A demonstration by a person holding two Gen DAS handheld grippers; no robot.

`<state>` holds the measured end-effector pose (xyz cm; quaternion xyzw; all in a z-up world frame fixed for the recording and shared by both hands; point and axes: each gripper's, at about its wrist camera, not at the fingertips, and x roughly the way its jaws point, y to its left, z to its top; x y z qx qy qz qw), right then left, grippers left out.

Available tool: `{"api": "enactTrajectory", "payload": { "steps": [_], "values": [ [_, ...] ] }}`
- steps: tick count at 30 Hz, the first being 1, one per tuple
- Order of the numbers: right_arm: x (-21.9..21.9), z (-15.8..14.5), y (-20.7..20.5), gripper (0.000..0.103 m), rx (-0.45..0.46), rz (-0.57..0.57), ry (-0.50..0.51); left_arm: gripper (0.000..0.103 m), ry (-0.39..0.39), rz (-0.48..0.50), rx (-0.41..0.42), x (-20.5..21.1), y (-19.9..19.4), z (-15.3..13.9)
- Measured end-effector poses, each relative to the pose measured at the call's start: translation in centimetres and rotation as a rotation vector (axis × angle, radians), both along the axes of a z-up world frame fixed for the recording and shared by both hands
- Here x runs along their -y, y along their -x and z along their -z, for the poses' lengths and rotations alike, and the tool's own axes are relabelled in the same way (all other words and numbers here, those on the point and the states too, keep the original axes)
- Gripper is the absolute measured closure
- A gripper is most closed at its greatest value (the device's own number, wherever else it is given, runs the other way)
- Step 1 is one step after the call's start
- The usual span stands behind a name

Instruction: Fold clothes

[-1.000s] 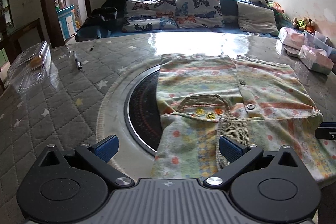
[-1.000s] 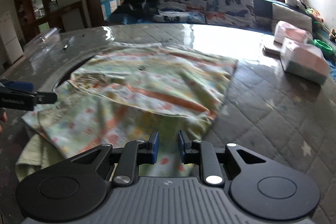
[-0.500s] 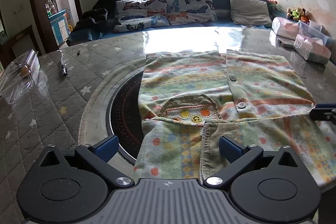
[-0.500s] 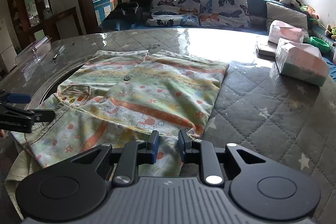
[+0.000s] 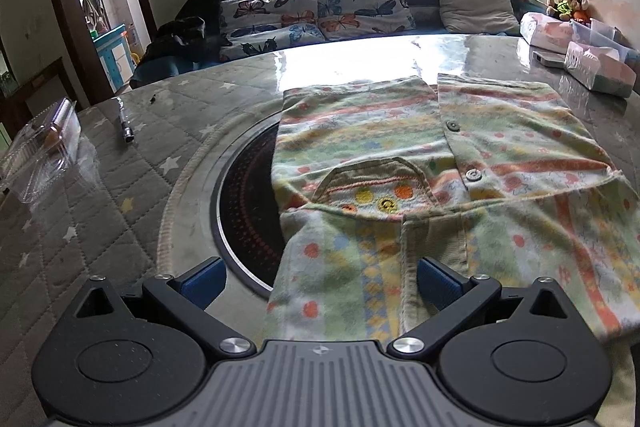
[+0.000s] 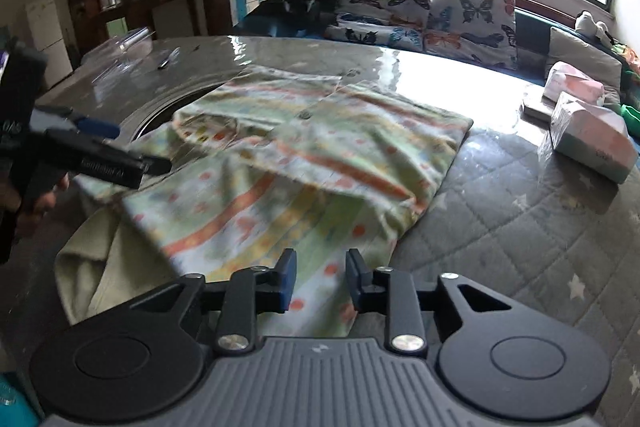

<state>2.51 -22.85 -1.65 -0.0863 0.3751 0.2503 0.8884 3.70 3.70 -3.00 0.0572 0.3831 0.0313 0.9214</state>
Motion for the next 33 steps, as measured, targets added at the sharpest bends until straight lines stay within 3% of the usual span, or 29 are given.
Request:
{"api": "enactTrajectory", "payload": {
  "steps": [8, 14, 21, 25, 33],
  "values": [
    [0.2, 0.7, 2.1, 0.075, -0.014, -0.016, 0.034, 0.000, -0.017, 0.017, 0.012, -0.1, 1.9, 0.0],
    [-0.4, -0.2, 2.1, 0.072, 0.023, -0.016, 0.010, 0.000, -0.035, 0.027, 0.020, 0.0, 2.7, -0.2],
    [-1.0, 0.5, 2.2, 0.071, 0.007, -0.046, 0.034, 0.000, -0.072, 0.102, 0.045, -0.5, 4.6, -0.9],
    [-0.9, 0.0, 2.4, 0.071, 0.017, -0.044, 0.022, 0.000, -0.075, 0.199, 0.065, -1.3, 6.4, -1.4],
    [-1.0, 0.1, 2.4, 0.068, 0.013, -0.053, 0.033, 0.001, -0.186, 0.465, 0.080, -0.5, 10.1, -0.5]
  ]
}}
